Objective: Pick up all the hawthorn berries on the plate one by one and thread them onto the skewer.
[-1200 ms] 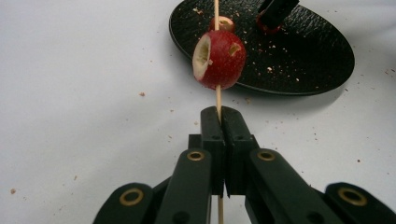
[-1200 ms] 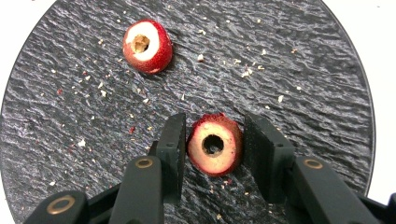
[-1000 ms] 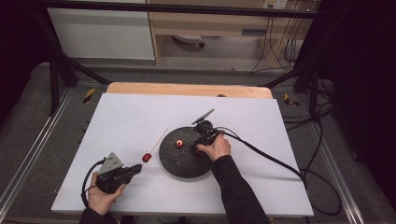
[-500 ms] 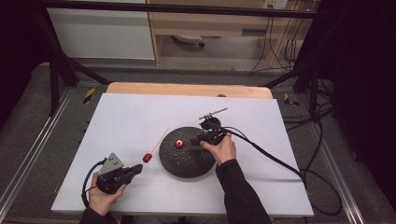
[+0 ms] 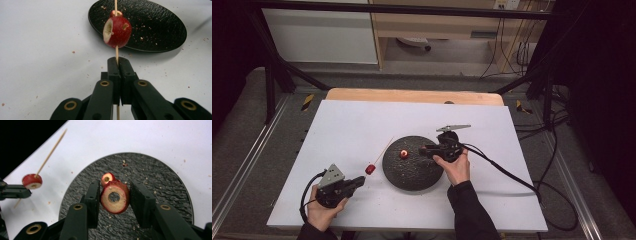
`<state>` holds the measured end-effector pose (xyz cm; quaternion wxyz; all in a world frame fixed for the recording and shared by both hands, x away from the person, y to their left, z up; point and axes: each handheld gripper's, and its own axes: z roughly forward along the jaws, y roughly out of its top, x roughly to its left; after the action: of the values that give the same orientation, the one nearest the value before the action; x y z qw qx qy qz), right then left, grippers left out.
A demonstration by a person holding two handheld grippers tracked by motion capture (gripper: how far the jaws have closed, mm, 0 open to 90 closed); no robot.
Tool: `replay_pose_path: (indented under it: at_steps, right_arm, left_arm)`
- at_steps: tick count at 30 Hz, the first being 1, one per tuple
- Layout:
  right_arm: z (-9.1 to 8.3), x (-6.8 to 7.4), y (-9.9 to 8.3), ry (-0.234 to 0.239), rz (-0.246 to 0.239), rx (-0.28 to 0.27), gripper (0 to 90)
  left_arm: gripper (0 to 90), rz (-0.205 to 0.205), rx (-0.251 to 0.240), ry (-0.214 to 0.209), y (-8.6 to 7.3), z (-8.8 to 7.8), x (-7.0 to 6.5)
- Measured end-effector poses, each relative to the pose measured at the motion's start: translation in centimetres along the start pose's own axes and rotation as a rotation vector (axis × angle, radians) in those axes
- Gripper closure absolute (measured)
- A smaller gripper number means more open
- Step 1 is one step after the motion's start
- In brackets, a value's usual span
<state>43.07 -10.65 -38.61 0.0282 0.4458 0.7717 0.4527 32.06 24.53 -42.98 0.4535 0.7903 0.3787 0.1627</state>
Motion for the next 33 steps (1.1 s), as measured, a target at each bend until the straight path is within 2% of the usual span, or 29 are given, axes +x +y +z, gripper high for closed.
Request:
replay_pose_path:
  at_steps: [11, 19, 25, 33]
  right_arm:
    - [-0.6, 0.6, -1.8, 0.079, 0.053, -0.254, 62.0]
    - [-0.3, 0.9, -3.0, 0.121, 0.088, -0.396, 62.1]
    - [0.0, 1.3, -3.4, 0.135, 0.091, -0.477, 62.1]
    - [0.4, 1.3, -3.5, 0.13, 0.098, -0.534, 62.2]
  left_arm:
    - [88.3, -0.002, -0.003, -0.004, 0.0, 0.1, -0.2]
    - [88.3, -0.003, -0.008, -0.009, 0.0, 0.1, -0.4]
    - [88.3, 0.0, -0.01, -0.015, 0.1, 0.1, -0.6]
    - [88.3, -0.001, -0.015, -0.018, 0.1, 0.2, -0.8]
